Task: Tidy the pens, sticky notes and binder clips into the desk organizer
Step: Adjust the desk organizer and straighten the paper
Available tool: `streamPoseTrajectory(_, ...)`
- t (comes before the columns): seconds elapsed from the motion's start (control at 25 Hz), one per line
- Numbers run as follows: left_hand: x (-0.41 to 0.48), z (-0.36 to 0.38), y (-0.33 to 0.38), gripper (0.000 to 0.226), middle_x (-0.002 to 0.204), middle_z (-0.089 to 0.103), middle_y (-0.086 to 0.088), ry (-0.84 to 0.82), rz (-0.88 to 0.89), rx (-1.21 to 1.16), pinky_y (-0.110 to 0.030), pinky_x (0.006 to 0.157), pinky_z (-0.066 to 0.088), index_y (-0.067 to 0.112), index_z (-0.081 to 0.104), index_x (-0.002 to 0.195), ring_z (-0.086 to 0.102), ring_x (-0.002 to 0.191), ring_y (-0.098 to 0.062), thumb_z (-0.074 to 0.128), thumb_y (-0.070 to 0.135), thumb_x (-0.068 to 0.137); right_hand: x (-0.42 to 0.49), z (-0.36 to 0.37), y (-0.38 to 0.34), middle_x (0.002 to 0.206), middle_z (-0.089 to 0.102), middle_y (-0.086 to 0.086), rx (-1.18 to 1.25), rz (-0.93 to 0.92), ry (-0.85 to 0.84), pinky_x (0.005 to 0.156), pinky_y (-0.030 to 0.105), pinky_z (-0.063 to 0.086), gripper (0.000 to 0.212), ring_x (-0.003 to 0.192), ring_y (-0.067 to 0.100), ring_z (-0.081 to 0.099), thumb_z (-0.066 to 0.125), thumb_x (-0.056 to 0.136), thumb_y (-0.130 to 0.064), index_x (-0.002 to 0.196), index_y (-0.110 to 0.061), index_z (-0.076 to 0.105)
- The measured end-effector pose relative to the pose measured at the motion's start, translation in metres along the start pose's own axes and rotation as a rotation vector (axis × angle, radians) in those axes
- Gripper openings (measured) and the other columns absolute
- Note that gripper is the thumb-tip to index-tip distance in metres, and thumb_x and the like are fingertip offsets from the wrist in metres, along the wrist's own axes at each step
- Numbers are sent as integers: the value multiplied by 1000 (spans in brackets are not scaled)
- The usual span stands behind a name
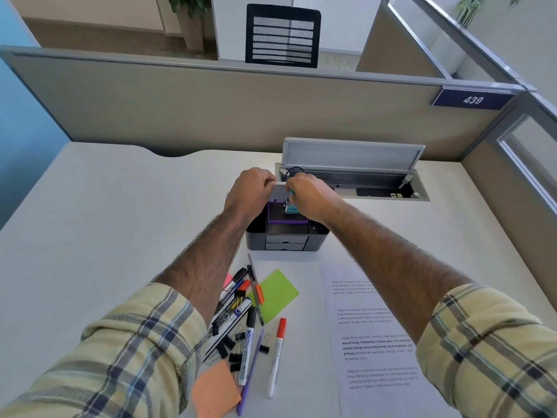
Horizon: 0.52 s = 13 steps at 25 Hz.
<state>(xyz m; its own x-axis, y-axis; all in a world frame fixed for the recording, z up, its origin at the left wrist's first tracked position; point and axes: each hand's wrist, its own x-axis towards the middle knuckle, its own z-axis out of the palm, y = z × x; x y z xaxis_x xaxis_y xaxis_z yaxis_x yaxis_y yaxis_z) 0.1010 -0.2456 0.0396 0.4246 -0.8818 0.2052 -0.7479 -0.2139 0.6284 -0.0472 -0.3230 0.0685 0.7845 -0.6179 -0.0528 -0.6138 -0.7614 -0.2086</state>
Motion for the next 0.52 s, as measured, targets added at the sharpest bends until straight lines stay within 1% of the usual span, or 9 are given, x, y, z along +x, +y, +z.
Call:
streamPoseTrajectory(0.08, 0, 0, 0, 21, 106, 74, -2, -2, 1, -8, -25, 76, 46, 14, 75, 109, 63, 89, -11, 60, 21, 96, 0, 0, -4, 114, 64, 9, -12, -3, 2, 79, 32, 53, 29, 90, 19, 59, 63, 91, 3, 118, -8, 66)
streamPoseTrajectory(0.24, -2, -1, 1, 20, 105, 75, -1, -4, -6, -18, -25, 77, 48, 15, 76, 108, 64, 88, -11, 60, 20, 96, -1, 2, -7, 115, 64, 11, -21, 8, 13, 83, 38, 56, 30, 94, 22, 63, 63, 92, 2, 120, -8, 65)
streamPoseTrajectory(0.36, -1, -1, 0, 20, 105, 75, -1, -3, -7, -19, -25, 77, 47, 15, 76, 107, 64, 89, -12, 60, 19, 96, -1, 3, -6, 113, 64, 11, -42, 10, 4, 81, 39, 55, 29, 95, 25, 63, 61, 92, 3, 118, -9, 64)
streamPoseTrajectory(0.52, -2, -1, 1, 20, 103, 75, -1, -9, -3, -18, -27, 77, 50, 15, 76, 106, 65, 89, -14, 58, 18, 96, -1, 3, -8, 115, 63, 12, -68, 10, 2, 83, 45, 57, 30, 98, 29, 64, 59, 91, 4, 118, -8, 64)
